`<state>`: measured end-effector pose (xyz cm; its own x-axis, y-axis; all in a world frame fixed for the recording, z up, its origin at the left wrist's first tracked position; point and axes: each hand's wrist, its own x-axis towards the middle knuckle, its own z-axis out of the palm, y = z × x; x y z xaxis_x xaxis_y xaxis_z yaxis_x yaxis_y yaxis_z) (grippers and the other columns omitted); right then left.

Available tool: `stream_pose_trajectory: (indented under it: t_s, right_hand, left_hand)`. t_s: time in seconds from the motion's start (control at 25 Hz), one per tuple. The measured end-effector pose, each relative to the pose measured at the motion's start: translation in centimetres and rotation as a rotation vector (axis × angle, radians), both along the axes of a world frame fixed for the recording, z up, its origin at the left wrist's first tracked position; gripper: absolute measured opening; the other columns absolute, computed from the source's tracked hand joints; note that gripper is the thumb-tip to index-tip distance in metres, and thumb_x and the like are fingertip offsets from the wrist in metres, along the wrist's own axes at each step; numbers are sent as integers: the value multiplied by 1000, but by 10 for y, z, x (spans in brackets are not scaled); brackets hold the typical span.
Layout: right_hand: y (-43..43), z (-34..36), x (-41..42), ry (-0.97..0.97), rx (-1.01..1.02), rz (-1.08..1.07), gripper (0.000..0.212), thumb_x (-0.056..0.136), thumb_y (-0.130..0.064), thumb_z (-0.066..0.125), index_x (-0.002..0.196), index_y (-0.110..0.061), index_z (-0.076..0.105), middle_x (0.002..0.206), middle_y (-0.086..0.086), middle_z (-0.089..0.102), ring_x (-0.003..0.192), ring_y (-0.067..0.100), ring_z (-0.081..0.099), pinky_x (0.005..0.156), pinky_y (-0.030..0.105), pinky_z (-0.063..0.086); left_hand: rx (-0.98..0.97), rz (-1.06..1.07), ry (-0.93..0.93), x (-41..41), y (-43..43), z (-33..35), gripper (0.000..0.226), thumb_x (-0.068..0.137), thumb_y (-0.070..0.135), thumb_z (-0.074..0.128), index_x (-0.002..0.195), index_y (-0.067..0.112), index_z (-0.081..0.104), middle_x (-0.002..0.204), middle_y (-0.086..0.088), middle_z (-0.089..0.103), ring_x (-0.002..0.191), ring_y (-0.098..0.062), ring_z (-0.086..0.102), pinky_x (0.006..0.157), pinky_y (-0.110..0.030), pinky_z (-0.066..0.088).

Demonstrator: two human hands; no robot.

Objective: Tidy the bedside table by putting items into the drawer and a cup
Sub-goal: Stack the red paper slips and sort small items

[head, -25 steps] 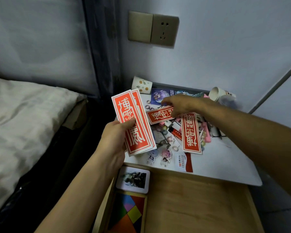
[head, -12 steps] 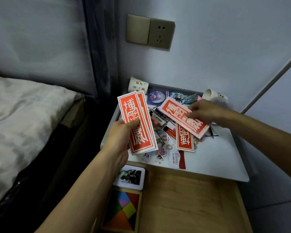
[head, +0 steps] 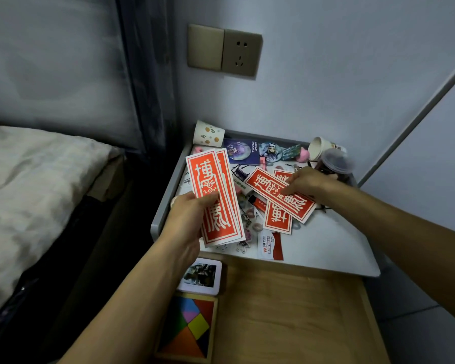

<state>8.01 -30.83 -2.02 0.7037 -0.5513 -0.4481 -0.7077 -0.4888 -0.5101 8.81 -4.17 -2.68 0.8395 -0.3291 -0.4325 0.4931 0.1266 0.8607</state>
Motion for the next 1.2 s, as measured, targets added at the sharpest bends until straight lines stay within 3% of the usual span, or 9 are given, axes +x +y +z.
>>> stream_pose_trajectory:
  t_s: [0.16, 0.36, 0.52, 0.64, 0.76, 0.88, 1.0, 1.08, 1.2]
  right_hand:
    - [0, -1, -5, -144, 85, -95, 40, 77, -8, 80, 114, -2, 65, 101, 14, 72, 83, 28, 72, 82, 42, 58]
    - [14, 25, -35, -495, 230, -221, 19, 83, -11, 74, 101, -9, 68, 91, 8, 75, 68, 19, 74, 62, 30, 58]
    - [57, 20, -82, -675, 523, -328, 16, 89, -16, 68, 104, -13, 66, 92, 5, 76, 81, 22, 75, 72, 37, 59]
    - [77, 5, -106, -633, 620, -327, 17, 91, -19, 66, 107, -14, 65, 96, 4, 76, 85, 22, 74, 78, 38, 58]
    - [78, 1, -120, -550, 503, -208, 24, 91, -26, 65, 112, -15, 66, 94, -1, 76, 80, 16, 75, 70, 30, 58]
    - [60, 11, -123, -559, 129, -86, 20, 90, -34, 65, 102, -18, 69, 93, -5, 74, 73, 9, 73, 64, 25, 56]
    - [37, 19, -118, -448, -212, 146, 18, 89, -38, 66, 95, -21, 69, 120, -19, 50, 96, 4, 62, 76, 27, 53]
    - [28, 19, -117, -350, -21, 206, 15, 89, -34, 66, 88, -19, 70, 119, -16, 60, 90, 7, 68, 72, 25, 54]
    - [26, 15, -121, -250, 367, 133, 22, 92, -30, 64, 102, -11, 71, 91, 2, 77, 79, 18, 75, 72, 29, 58]
  left_hand:
    - [-7, -16, 18, -3, -3, -4, 13, 96, 15, 59, 106, 8, 64, 89, -7, 77, 83, -24, 74, 84, -44, 58]
    - [-75, -37, 112, -9, -6, -7, 17, 96, 11, 58, 109, 2, 63, 88, -10, 76, 78, -24, 74, 76, -41, 58]
    - [-123, -187, 165, -30, -13, -4, 19, 97, 13, 56, 110, 1, 63, 90, -11, 75, 81, -25, 73, 75, -39, 57]
    - [-46, -121, 56, -37, -16, -9, 14, 97, 15, 57, 108, 9, 63, 92, -8, 77, 83, -24, 74, 76, -40, 58]
    - [83, -46, -98, -33, -14, -10, 15, 97, 17, 57, 111, 13, 62, 92, -3, 77, 82, -21, 75, 76, -40, 58]
    - [208, -96, -239, -25, -9, -5, 19, 97, 16, 56, 116, 14, 61, 100, -4, 75, 87, -20, 73, 79, -39, 57]
    - [288, -316, -282, -24, -4, 0, 20, 97, 16, 57, 116, 14, 61, 99, -4, 75, 86, -19, 74, 78, -36, 58]
    - [272, -401, -250, -22, -3, 2, 19, 96, 13, 57, 115, 12, 61, 96, -5, 76, 83, -19, 74, 71, -32, 58]
    - [222, -392, -189, -20, -3, 0, 19, 95, 12, 58, 113, 11, 63, 92, -5, 76, 80, -19, 74, 60, -25, 57]
